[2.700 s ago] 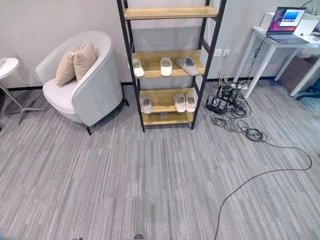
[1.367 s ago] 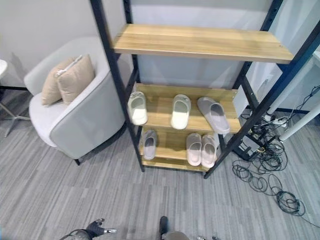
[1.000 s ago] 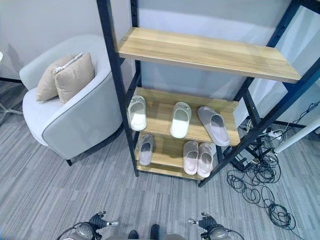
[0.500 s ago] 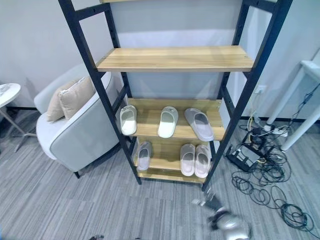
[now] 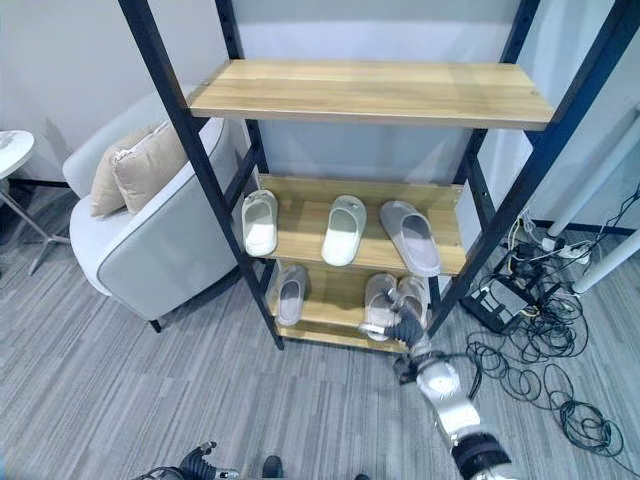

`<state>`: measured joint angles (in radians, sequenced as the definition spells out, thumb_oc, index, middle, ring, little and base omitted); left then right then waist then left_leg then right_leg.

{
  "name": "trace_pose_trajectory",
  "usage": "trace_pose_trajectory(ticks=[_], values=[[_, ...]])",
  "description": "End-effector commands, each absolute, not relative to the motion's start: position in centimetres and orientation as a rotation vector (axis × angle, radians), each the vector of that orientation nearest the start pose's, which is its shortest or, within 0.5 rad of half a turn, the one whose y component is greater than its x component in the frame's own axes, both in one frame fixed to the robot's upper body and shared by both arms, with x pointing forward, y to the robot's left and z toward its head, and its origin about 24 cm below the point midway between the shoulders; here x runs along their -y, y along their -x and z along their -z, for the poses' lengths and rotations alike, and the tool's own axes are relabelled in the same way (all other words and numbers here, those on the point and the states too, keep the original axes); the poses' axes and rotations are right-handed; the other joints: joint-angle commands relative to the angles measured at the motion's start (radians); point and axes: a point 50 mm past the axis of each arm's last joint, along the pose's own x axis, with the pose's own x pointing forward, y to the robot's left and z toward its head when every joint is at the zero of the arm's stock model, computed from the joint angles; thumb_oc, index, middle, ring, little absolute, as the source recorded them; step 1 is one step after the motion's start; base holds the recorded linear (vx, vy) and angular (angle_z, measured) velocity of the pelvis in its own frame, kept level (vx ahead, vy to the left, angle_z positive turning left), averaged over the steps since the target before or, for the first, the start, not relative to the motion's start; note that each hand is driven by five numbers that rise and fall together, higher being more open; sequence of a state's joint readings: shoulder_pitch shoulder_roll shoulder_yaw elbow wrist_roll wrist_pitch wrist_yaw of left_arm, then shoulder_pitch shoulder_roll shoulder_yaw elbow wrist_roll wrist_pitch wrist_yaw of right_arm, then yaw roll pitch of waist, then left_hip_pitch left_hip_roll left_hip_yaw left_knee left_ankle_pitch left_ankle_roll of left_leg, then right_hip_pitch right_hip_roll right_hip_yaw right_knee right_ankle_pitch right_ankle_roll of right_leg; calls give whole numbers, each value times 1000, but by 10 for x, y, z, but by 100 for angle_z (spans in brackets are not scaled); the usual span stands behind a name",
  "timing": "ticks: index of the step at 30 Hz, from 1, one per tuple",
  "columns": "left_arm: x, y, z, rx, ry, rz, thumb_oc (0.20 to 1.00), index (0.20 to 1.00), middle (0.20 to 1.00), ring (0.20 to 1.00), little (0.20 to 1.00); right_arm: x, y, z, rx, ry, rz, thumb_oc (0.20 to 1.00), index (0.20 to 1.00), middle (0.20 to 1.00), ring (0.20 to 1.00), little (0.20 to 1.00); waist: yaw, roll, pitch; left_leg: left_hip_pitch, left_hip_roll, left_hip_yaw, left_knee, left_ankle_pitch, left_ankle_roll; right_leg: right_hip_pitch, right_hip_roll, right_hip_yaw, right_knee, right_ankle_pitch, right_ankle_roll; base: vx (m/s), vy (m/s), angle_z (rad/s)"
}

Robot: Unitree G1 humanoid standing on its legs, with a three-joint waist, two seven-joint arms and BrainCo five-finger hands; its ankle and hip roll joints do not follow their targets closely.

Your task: Arrange the slippers neatly on the shoe rack.

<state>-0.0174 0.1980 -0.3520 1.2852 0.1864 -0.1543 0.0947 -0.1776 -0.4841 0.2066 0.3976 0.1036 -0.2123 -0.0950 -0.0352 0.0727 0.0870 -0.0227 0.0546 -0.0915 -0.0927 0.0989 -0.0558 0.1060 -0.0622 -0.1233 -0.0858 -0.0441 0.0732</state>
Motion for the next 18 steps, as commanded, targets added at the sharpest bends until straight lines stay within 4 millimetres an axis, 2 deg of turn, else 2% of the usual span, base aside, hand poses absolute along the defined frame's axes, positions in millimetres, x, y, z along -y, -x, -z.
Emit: trace_pose_trajectory(ticks=[1, 3, 4, 5, 6, 8, 11, 14, 15, 16, 18], values=[[-196, -112, 160, -1014, -614, 272, 1000, 1000, 1000, 1000, 1000, 220, -276, -52, 132, 375, 19, 1000, 1000, 1000, 1000, 1000, 25, -55, 28, -36, -8, -4, 218, -155, -18, -121, -60, -53, 210, -77, 13, -77, -110, 60], [-198, -113, 159, -985, -640, 267, 1000, 1000, 1000, 1000, 1000, 223, -273, -54, 151, 388, 39, 1000, 1000, 1000, 1000, 1000, 25, -60, 45, -75, -9, 15, 318, -142, -32, -109, -54, -55, 208, -81, 1, 29, -40, 91], [-201, -107, 160, -1010, -626, 231, 1000, 1000, 1000, 1000, 1000, 223, -271, -54, 160, 373, 65, 1000, 1000, 1000, 1000, 1000, 31, -64, 55, -95, 8, 23, 297, -136, -30, -97, -51, -47, 206, -87, 5, 224, 119, 46], [-201, -98, 164, -1067, -614, 213, 1000, 1000, 1000, 1000, 1000, 220, -275, -54, 161, 340, 76, 1000, 1000, 1000, 1000, 1000, 50, -77, 62, -180, 43, 16, 162, -32, -39, -66, -47, -28, 183, -78, 13, 313, 277, -15], [-198, -88, 167, -1099, -626, 242, 1000, 1000, 1000, 1000, 1000, 218, -274, -57, 168, 326, 62, 1000, 1000, 1000, 1000, 1000, 52, -70, 55, -168, 54, 24, 108, -22, -42, -55, -45, 1, 171, -81, 26, 327, 311, -61], [-195, -80, 170, -1133, -631, 262, 1000, 1000, 1000, 1000, 1000, 220, -269, -52, 152, 315, 69, 1000, 1000, 1000, 1000, 1000, 45, -62, 37, -140, 43, 16, 97, -31, -39, -42, -59, 27, 171, -77, 39, 307, 322, -115], [-190, -76, 171, -1144, -634, 287, 1000, 1000, 1000, 1000, 1000, 217, -261, -49, 150, 277, 82, 1000, 1000, 1000, 1000, 1000, 23, -63, 6, -92, 6, 56, 100, -66, -6, -40, -100, 73, 172, -49, 62, 285, 344, -70], [-194, -93, 167, -1090, -643, 261, 1000, 1000, 1000, 1000, 1000, 210, -258, -46, 143, 267, 73, 1000, 1000, 1000, 1000, 1000, 19, -69, -4, -57, -33, 96, 114, -116, 43, -72, -133, 111, 220, -17, 88, 137, 307, -63], [-196, -96, 166, -1082, -633, 234, 1000, 1000, 1000, 1000, 1000, 208, -260, -48, 154, 273, 69, 1000, 1000, 1000, 1000, 1000, 18, -69, 1, -51, -41, 99, 120, -124, 54, -92, -140, 119, 257, 13, 93, 60, 288, -28], [-200, -105, 163, -1058, -631, 201, 1000, 1000, 1000, 1000, 1000, 205, -261, -50, 164, 272, 73, 1000, 1000, 1000, 1000, 1000, 16, -68, 12, -39, -51, 113, 122, -129, 71, -129, -154, 126, 330, 75, 103, 38, 210, -15], [-203, -107, 161, -1041, -654, 203, 1000, 1000, 1000, 1000, 1000, 205, -258, -48, 160, 282, 78, 1000, 1000, 1000, 1000, 1000, 9, -57, 15, -6, -57, 107, 110, -143, 80, -160, -160, 120, 365, 76, 94, 102, 155, -8]])
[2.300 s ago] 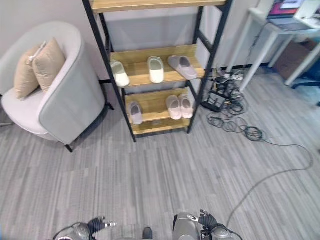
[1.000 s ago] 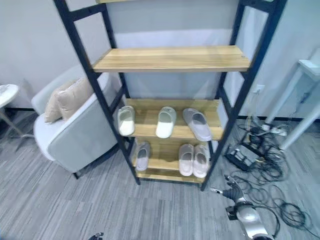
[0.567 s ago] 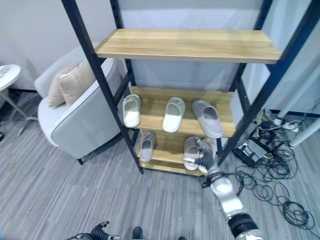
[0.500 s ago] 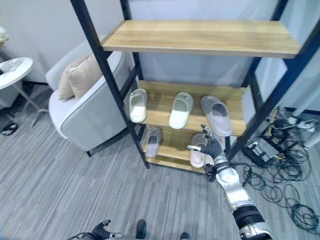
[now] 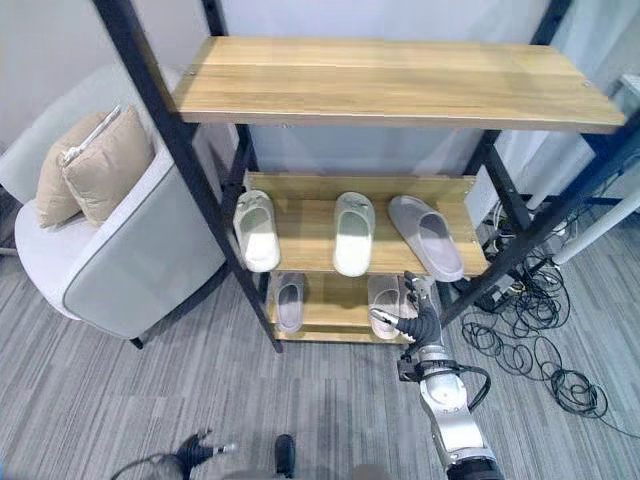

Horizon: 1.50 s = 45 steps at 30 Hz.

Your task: Arrange the slippers neatly on the shoe rack.

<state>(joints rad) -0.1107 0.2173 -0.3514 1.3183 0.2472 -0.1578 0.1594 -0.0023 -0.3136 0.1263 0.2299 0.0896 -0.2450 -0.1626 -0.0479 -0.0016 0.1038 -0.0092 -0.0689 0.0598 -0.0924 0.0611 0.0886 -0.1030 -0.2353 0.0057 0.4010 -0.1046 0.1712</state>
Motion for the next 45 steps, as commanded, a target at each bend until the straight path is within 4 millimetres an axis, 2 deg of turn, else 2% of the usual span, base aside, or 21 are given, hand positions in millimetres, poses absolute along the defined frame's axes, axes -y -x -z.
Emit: trace_pose_trajectory(ticks=[1, 2, 3, 6, 9, 11, 16, 23, 29, 33, 40, 45], values=[[-203, -105, 162, -1040, -659, 209, 1000, 1000, 1000, 1000, 1000, 206, -258, -48, 164, 284, 81, 1000, 1000, 1000, 1000, 1000, 19, 21, -1, -1, 64, -44, 100, -112, -65, 44, 7, -24, -159, 142, -8, 139, 27, -10], [-203, -99, 164, -1064, -652, 213, 1000, 1000, 1000, 1000, 1000, 205, -259, -50, 173, 288, 83, 1000, 1000, 1000, 1000, 1000, 19, 25, 2, 15, 68, -32, 93, -123, -71, 22, -8, -71, -272, 155, -2, 96, -38, -24], [-203, -97, 165, -1080, -643, 222, 1000, 1000, 1000, 1000, 1000, 204, -262, -51, 178, 301, 80, 1000, 1000, 1000, 1000, 1000, 17, 27, 10, 20, 73, -22, 95, -128, -75, 4, -12, -96, -308, 164, 0, 69, -72, -39], [-199, -84, 169, -1134, -659, 276, 1000, 1000, 1000, 1000, 1000, 207, -260, -50, 172, 318, 104, 1000, 1000, 1000, 1000, 1000, 6, 18, -1, 19, 62, -51, 99, -132, -78, 43, -12, -40, -395, 173, 16, 88, -81, 10], [-194, -65, 173, -1189, -620, 283, 1000, 1000, 1000, 1000, 1000, 216, -260, -45, 143, 349, 124, 1000, 1000, 1000, 1000, 1000, 22, 19, -43, 48, 61, -63, 48, -121, -87, 95, -15, -65, -440, 183, 24, 161, -72, 78], [-188, -57, 175, -1196, -619, 326, 1000, 1000, 1000, 1000, 1000, 221, -267, -46, 136, 334, 158, 1000, 1000, 1000, 1000, 1000, 37, 24, -49, 52, 62, -78, 36, -115, -90, 114, -11, -81, -452, 179, 21, 134, -61, 19], [-185, -58, 175, -1184, -625, 347, 1000, 1000, 1000, 1000, 1000, 224, -277, -53, 153, 342, 186, 1000, 1000, 1000, 1000, 1000, 59, 30, -52, 58, 62, -101, 11, -107, -93, 138, -8, -104, -469, 169, 23, 67, -8, 14], [-184, -60, 175, -1185, -630, 353, 1000, 1000, 1000, 1000, 1000, 221, -285, -46, 105, 328, 186, 1000, 1000, 1000, 1000, 1000, 75, 37, -43, 19, 50, -115, 5, -98, -96, 124, -26, -130, -486, 177, 31, 19, 15, 10], [-185, -79, 171, -1103, -656, 348, 1000, 1000, 1000, 1000, 1000, 228, -292, -55, 142, 364, 249, 1000, 1000, 1000, 1000, 1000, 80, 46, -27, -44, 42, -129, 5, -80, -103, 84, -37, -153, -488, 187, 36, -11, 20, 13], [-192, -84, 169, -1103, -642, 283, 1000, 1000, 1000, 1000, 1000, 231, -296, -50, 107, 328, 268, 1000, 1000, 1000, 1000, 1000, 91, 48, -19, -67, 40, -135, 5, -73, -105, 68, -40, -157, -488, 191, 36, 15, 17, 7], [-181, -88, 169, -1071, -631, 318, 1000, 1000, 1000, 1000, 1000, 230, -304, -51, 98, 285, 295, 1000, 1000, 1000, 1000, 1000, 106, 55, -5, -110, 33, -150, 5, -62, -113, 40, -46, -174, -488, 195, 40, 8, 7, 8], [-182, -89, 169, -1074, -639, 311, 1000, 1000, 1000, 1000, 1000, 214, -307, -45, 75, 164, 248, 1000, 1000, 1000, 1000, 1000, 112, 53, -4, -109, 33, -151, 5, -63, -114, 39, -46, -173, -488, 191, 39, 11, -1, 1]])
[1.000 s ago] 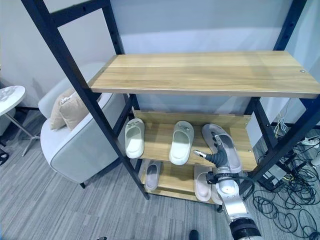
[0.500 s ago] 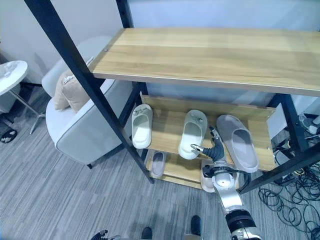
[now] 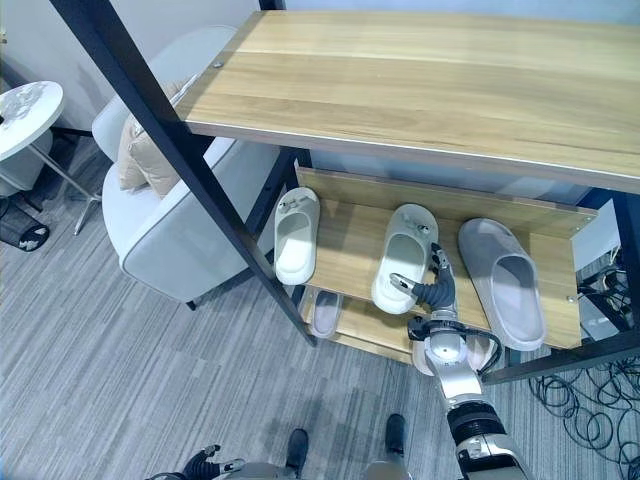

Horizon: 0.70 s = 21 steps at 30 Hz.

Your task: Arrange the slippers neatly on the shoe rack.

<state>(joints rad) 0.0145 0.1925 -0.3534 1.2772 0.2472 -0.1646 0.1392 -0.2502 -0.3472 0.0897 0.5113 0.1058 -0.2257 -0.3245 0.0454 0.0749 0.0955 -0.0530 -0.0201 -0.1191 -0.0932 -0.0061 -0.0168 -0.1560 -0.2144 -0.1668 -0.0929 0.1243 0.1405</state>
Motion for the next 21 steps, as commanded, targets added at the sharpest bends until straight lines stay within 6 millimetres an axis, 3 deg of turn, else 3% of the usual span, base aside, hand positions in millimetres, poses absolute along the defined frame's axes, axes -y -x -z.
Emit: trace_pose_trajectory(ticks=[1, 15, 19, 21], values=[[-183, -89, 169, -1074, -642, 310, 1000, 1000, 1000, 1000, 1000, 210, -308, -45, 75, 157, 231, 1000, 1000, 1000, 1000, 1000, 20, -24, 3, -65, -15, 27, 6, 3, -9, 93, -66, -2, 6, -39, 70, 0, 0, 0], [-180, -91, 169, -1071, -676, 310, 1000, 1000, 1000, 1000, 1000, 156, -312, -42, 61, 49, 89, 1000, 1000, 1000, 1000, 1000, 41, -36, 4, -52, -13, 17, 6, -7, -9, 111, -67, -22, 6, -51, 70, 5, 7, 1], [-180, -89, 169, -1073, -685, 313, 1000, 1000, 1000, 1000, 1000, 151, -316, -45, 71, 43, 93, 1000, 1000, 1000, 1000, 1000, 48, -37, 2, -53, -14, 15, 6, -7, -9, 110, -70, -25, 6, -52, 71, 7, 24, 3], [-182, -91, 168, -1066, -686, 293, 1000, 1000, 1000, 1000, 1000, 158, -319, -50, 84, 54, 140, 1000, 1000, 1000, 1000, 1000, 56, -38, -2, -55, -16, 8, 6, -9, -8, 114, -73, -37, 6, -52, 72, 16, 38, 14]])
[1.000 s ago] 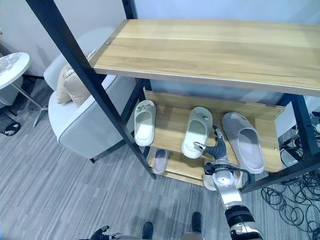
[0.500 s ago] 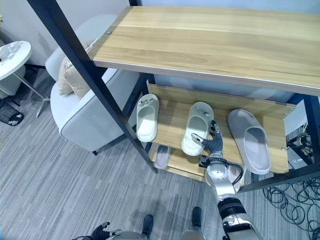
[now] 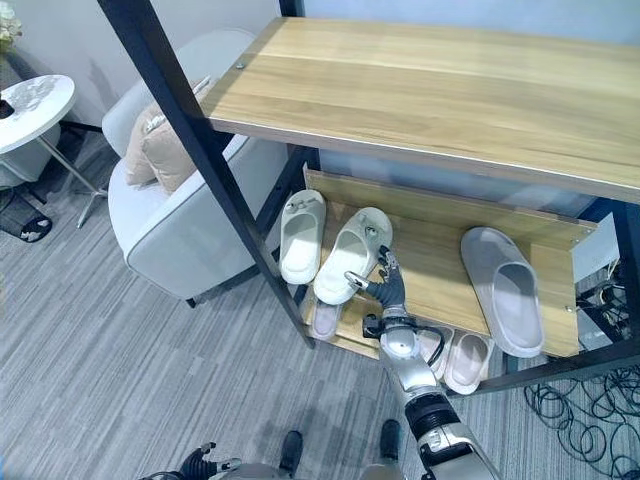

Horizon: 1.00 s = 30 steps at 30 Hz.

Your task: Arrange the slippers neatly on the shoe rack.

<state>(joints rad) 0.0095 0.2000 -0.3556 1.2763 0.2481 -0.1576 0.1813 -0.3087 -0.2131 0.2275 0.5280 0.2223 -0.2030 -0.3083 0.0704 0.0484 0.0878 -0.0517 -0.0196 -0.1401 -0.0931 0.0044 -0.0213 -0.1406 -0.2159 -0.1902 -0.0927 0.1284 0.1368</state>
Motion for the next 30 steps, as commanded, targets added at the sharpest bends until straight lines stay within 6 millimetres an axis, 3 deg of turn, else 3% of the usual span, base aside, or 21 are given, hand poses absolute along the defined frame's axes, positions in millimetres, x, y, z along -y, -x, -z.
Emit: trace_pose_trajectory(ticks=[1, 10, 20, 30], values=[[-182, -92, 168, -1065, -689, 290, 1000, 1000, 1000, 1000, 1000, 160, -319, -50, 84, 56, 150, 1000, 1000, 1000, 1000, 1000, 33, -12, 6, -57, -16, 27, 6, -20, -3, 99, -73, -15, 5, -56, 76, 16, 28, 18], [-184, -87, 169, -1081, -689, 318, 1000, 1000, 1000, 1000, 1000, 186, -322, -46, 52, 87, 225, 1000, 1000, 1000, 1000, 1000, 43, -21, -6, -63, -23, 10, 6, -22, -3, 106, -78, -38, 5, -61, 79, 12, 18, 12], [-184, -84, 170, -1098, -686, 324, 1000, 1000, 1000, 1000, 1000, 177, -326, -41, 18, 51, 200, 1000, 1000, 1000, 1000, 1000, 52, -24, -13, -66, -23, -2, 6, -22, -6, 114, -78, -56, 5, -68, 76, 1, 1, 0], [-184, -83, 170, -1104, -686, 329, 1000, 1000, 1000, 1000, 1000, 182, -333, -47, 25, 66, 210, 1000, 1000, 1000, 1000, 1000, 69, -25, -15, -85, -25, -24, 6, -15, -10, 113, -81, -83, 5, -73, 77, 10, 4, 8]])
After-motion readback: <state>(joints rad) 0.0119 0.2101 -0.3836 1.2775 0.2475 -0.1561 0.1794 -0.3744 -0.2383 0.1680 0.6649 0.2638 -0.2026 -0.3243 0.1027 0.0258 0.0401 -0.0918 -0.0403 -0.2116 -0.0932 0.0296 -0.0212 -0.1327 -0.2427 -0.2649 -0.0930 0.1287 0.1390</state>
